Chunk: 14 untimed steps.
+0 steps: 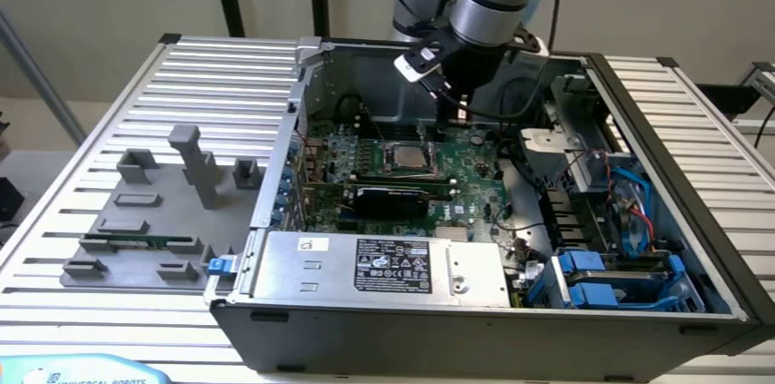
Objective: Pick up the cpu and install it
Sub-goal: 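Close the cpu cover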
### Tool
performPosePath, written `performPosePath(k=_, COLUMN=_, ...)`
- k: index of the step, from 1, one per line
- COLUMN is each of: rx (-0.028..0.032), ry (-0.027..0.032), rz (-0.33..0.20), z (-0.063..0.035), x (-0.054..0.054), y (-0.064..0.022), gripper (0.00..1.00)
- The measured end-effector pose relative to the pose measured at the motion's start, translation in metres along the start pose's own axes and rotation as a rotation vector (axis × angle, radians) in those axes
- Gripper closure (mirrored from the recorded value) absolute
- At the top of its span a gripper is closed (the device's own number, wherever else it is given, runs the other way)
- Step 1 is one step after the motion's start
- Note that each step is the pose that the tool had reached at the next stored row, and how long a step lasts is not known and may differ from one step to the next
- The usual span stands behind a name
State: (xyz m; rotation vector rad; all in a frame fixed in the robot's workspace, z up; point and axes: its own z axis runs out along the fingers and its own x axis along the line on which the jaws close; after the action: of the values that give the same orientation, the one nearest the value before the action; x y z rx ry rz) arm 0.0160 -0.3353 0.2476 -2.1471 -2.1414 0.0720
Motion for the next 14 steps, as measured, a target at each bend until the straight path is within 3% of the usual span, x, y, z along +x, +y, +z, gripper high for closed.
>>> performPosePath(k=6, rx=0.0054, ry=-0.0004, rz=-0.002, z=0.0031, x=0.000, y=-0.0226, gripper=0.89)
performPosePath(k=14, rx=0.0082, ry=-0.0004, rz=-0.003, z=0.0097, x=0.000, y=-0.0582, gripper=0.89)
